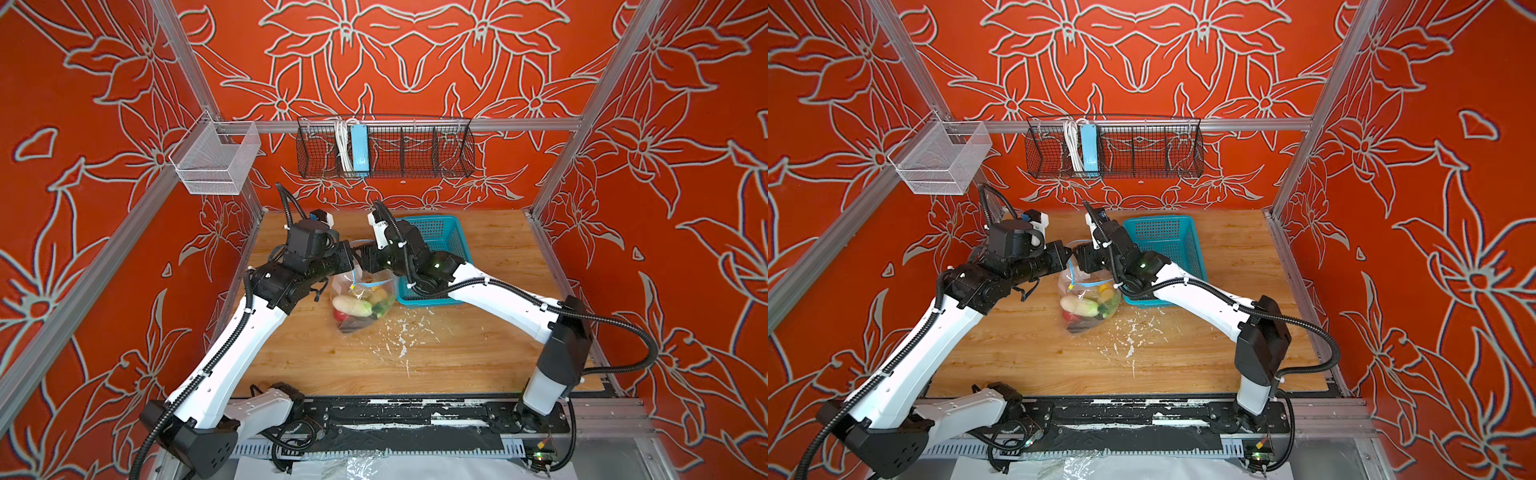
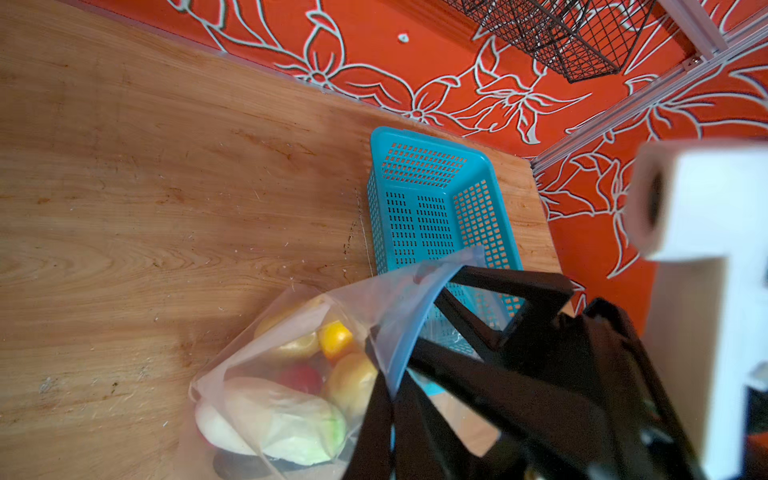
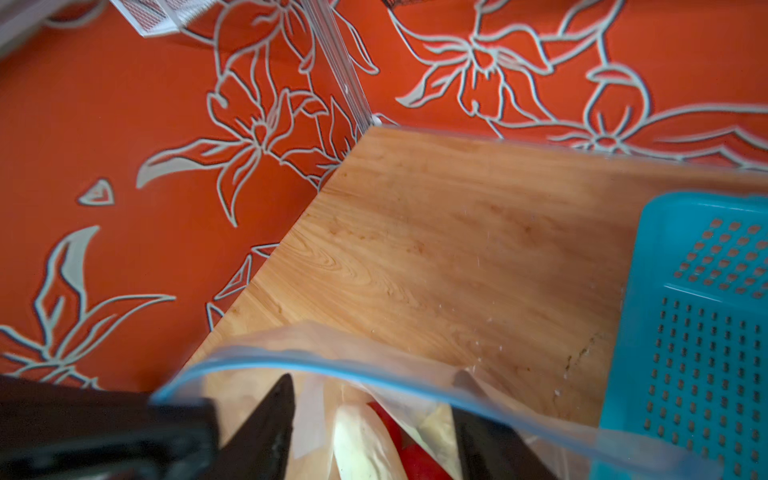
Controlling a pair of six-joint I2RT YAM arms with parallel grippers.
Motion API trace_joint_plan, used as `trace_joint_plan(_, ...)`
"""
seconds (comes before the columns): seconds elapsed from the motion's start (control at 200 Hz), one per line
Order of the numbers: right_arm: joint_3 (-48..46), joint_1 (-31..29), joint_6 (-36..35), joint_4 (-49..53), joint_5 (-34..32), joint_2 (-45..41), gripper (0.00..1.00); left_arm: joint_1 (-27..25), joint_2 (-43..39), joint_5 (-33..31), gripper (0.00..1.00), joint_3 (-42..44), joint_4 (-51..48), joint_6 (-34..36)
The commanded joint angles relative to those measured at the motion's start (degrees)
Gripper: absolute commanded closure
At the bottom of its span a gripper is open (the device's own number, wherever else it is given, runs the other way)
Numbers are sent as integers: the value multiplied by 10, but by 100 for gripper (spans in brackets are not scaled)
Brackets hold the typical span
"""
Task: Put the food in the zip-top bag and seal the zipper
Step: 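Open the right gripper to release the white radish and lift out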
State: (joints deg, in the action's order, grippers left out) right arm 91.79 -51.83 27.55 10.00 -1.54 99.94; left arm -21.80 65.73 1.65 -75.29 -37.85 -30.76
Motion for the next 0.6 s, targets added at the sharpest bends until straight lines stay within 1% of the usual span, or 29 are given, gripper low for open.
trace_joint_plan(0.0,4,1,26,22,16,-12,42,0,-9,2,100,1,16,-2)
trace_joint_plan(0.2,-20,1,15,40,25,-67,42,-1,-5,1,100,4,21,-3)
trace_joint_plan(0.37,-58,4,-7,75,7,-135,40,-3,-3,4,100,10,33,-10)
trace_joint_plan(0.475,-81,8,-29,113,-7,-171,35,-7,1,5,100,9,37,-15)
trace_joint_plan(0.596,-111,18,-46,158,-29,-206,33,-19,14,11,100,5,44,-18)
